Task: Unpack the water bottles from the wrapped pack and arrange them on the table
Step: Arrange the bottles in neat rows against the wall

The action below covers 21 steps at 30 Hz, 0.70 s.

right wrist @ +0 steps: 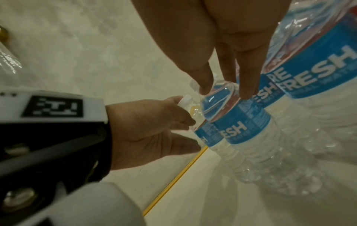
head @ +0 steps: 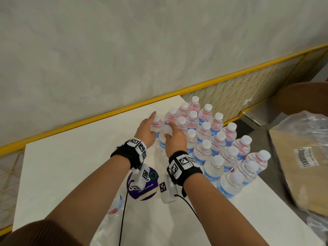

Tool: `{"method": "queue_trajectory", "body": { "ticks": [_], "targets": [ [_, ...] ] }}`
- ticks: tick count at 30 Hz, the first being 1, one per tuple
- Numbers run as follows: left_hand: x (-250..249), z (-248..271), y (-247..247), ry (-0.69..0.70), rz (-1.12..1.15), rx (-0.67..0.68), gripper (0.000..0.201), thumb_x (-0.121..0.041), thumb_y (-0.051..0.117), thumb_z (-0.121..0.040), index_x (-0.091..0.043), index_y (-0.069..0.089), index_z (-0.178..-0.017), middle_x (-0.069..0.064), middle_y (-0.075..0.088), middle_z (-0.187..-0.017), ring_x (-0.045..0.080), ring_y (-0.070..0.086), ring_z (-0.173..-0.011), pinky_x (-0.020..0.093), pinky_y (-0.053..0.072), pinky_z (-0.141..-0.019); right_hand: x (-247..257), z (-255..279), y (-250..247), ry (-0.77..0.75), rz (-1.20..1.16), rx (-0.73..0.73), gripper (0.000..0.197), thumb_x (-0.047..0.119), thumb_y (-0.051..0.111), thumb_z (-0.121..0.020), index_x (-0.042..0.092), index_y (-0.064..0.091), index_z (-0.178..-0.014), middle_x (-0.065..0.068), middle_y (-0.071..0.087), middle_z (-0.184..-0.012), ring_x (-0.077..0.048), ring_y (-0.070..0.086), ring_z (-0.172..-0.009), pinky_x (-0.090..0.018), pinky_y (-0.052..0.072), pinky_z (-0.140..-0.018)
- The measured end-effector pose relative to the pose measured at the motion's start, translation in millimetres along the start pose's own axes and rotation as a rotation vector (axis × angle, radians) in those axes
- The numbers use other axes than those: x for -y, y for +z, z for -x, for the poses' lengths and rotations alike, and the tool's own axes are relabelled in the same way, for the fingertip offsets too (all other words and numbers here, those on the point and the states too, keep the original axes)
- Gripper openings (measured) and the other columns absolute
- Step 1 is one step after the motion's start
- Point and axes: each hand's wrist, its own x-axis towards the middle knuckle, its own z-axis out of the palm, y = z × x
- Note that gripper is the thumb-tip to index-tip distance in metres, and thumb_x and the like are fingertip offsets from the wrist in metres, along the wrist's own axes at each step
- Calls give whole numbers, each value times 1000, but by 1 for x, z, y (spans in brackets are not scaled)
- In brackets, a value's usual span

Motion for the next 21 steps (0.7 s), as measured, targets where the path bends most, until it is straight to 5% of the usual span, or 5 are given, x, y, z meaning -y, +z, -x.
{"method": "queue_trajectory", "body": {
  "ticks": [4, 7, 11, 17, 21],
  "targets": [
    [-2, 2, 2, -141, 1, 81, 79, -19, 52, -94, -37, 0, -150, 6, 43, -146, 31, 51, -124, 37, 41, -100, -1, 2, -3, -4, 38, 8, 47, 11, 46, -96, 20, 37, -142, -19, 52, -129, -33, 50, -118, -39, 42, -97],
    [2, -4, 5, -128, 45, 108, 80, -29, 57, -91, -37, 3, -149, 5, 38, -149, 31, 46, -130, 42, 40, -107, 1, 1, -3, 3, 40, 19, 48, 11, 46, -96, 20, 37, -142, -18, 52, -131, -33, 49, -120, -38, 41, -98],
    [-12, 10, -1, -130, 64, 93, 64, -15, 52, -93, -28, 19, -147, 7, 46, -142, 31, 46, -128, 39, 40, -104, 1, 8, -6, 12, 22, 36, 50, 11, 48, -96, 21, 35, -144, -17, 50, -133, -32, 48, -122, -37, 39, -99],
    [-36, 32, -17, -193, -192, 218, 48, -7, 45, -96, -1, 32, -142, 20, 43, -141, 32, 44, -129, 30, 37, -90, -8, 34, -21, 10, -58, 38, 53, 11, 53, -93, 18, 34, -142, -14, 50, -135, -29, 47, -125, -34, 39, -99],
    [-39, 59, -31, -223, -304, 350, 62, -17, 56, -90, -15, 29, -146, 9, 39, -147, 25, 42, -132, 30, 36, -105, -7, 61, -31, 19, -85, 79, 48, 13, 57, -92, 18, 41, -137, -13, 55, -131, -27, 53, -119, -35, 44, -97]
  ]
}}
